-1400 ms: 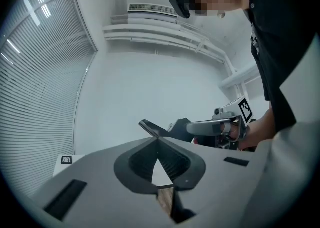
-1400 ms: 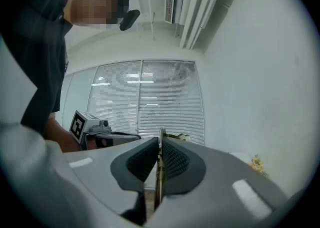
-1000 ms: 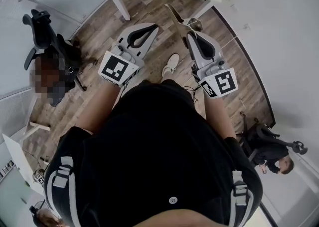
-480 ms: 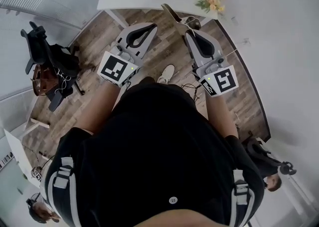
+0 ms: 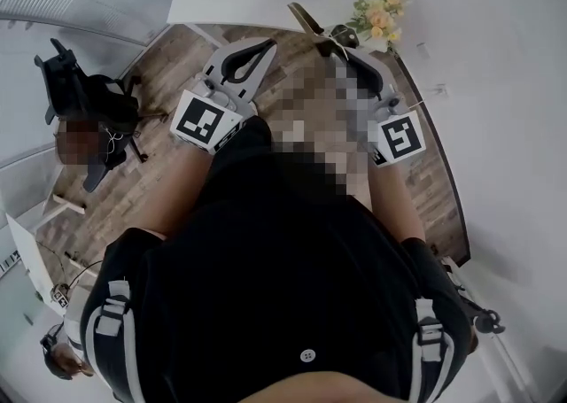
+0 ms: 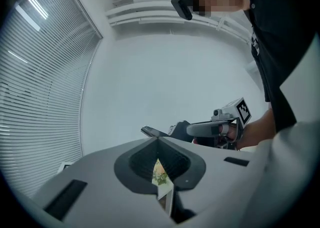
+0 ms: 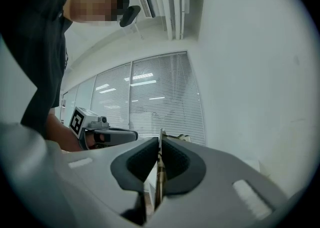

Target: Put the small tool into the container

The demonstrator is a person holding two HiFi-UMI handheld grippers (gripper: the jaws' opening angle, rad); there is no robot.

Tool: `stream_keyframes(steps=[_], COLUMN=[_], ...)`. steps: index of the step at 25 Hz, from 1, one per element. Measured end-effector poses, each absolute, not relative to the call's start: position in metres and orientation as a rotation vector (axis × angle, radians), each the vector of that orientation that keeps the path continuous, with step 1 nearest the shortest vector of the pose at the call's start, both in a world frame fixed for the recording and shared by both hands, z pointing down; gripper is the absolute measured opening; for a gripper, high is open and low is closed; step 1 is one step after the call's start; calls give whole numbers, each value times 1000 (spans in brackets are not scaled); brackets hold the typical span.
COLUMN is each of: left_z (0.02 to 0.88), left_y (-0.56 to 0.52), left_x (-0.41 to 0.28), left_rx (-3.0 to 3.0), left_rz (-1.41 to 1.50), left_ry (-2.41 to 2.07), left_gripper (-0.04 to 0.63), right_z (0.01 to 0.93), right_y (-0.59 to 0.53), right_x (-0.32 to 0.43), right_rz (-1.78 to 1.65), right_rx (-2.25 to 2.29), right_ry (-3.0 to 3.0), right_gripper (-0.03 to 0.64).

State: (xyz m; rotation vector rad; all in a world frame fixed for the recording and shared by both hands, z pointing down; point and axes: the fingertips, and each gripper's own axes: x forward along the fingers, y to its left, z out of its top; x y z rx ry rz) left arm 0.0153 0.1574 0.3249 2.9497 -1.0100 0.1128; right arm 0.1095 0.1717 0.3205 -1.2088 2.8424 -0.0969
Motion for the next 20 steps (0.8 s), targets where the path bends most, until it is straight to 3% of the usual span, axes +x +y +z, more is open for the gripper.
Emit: stream_keyframes(steps=[20], left_z=[337], left_y=[-63], left_x=[-6], left_rx=[2988], left_rz=[14], left_ry=[-812], left_gripper=[8], right_z=[342], right_y=[-44], right_x=[81], right_rz=[-140], right_rx=[-1408], right_ry=[2850], right_gripper=[31])
